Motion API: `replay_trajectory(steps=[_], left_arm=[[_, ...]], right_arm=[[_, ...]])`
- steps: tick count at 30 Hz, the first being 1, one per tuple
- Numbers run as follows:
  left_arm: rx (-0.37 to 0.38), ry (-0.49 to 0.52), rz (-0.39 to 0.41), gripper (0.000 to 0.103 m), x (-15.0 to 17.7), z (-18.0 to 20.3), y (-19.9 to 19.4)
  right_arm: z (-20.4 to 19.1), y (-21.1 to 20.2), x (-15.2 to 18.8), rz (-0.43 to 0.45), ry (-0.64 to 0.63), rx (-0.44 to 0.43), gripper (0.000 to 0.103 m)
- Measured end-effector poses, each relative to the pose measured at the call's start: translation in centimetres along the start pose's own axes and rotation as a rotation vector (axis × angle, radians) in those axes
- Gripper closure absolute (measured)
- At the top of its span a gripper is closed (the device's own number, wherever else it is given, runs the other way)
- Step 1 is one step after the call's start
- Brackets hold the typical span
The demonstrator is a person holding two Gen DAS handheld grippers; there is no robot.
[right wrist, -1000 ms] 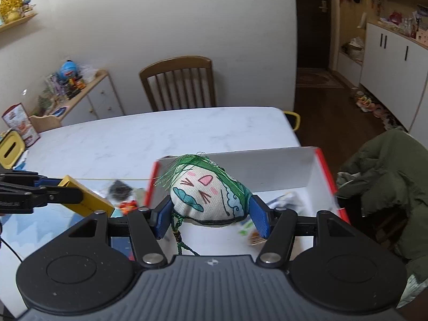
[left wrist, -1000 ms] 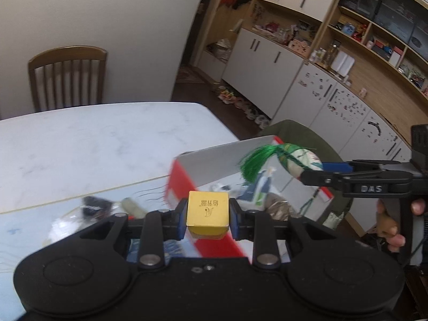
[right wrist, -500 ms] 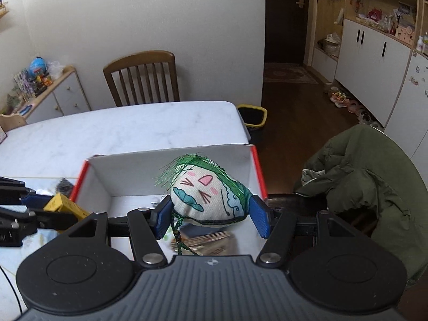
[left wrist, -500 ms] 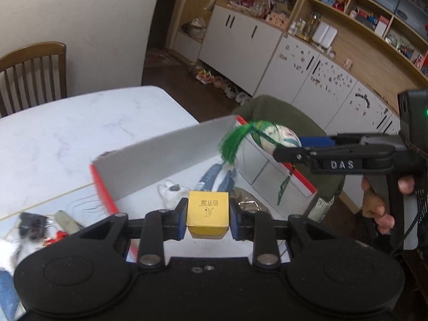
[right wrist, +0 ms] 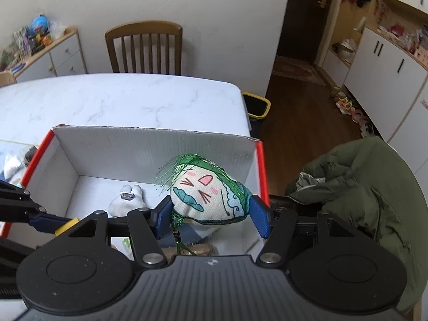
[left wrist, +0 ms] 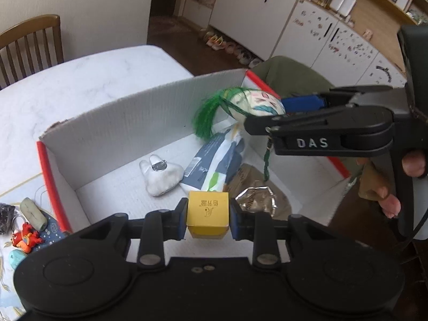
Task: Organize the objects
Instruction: 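Carry the yellow box and green tassel pouch into the red shoebox with both tools, then open both tools to release the yellow box and pouch in the box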
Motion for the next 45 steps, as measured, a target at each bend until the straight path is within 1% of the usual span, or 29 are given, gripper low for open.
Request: replay_trajectory(steps=[5, 12, 17, 26, 31, 35, 42, 45], left_arm=[[-0.02, -0.039, -0.02, 0.075, -0.8, -0.5, 1.4], [-0.058, -0.071, -0.045, 0.074, -1.8, -1.0, 3.0], [-0.068, -0.071, -0.035, 0.074, -2.8, -1.0, 3.4], [-0.093, -0.076, -0.034, 0.074, -4.1, -1.1, 4.4], [-0.095, -0.081, -0.037, 0.074, -4.3, -1.4, 4.6], [-0.097, -0.087, -0.04, 0.071, -4.3, -1.4, 4.7], [-0.073, -0.079, -0.023, 0.063, -3.8, -0.8, 3.9], [-0.066, -0.074, -0.012, 0.058, -3.4, -0.5, 3.3]], right_arm=[[-0.5, 1.5, -0.8, -0.013, -0.037, 0.002, 0.042], [-0.8, 2.0, -1.4, -0.003, -0.07, 0.014, 0.04], [0.1, 1.9, -1.6, 0.004, -0.041, 0.011, 0.039], [1.2, 1.2, -1.3, 0.011, 0.003, -0.032, 0.038], [1.6, 0.4, -1.0, 0.018, 0.02, -0.055, 0.037], [1.7, -0.3, -0.5, 0.024, 0.027, -0.061, 0.035], [1.5, -1.5, 0.2, 0.031, 0.045, -0.07, 0.034], [1.5, -2.2, 0.5, 0.039, 0.05, -0.071, 0.034]])
Point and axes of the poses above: each gripper's, at about its wrist camera, not at the fingertips, and y roughly the way its jaws point, z to its right, x to its underside, the point moved 8 cm from there along y, roughly the way its jaws point, and after that the axes turned 14 degrees about -z, right-handed, at the moved point
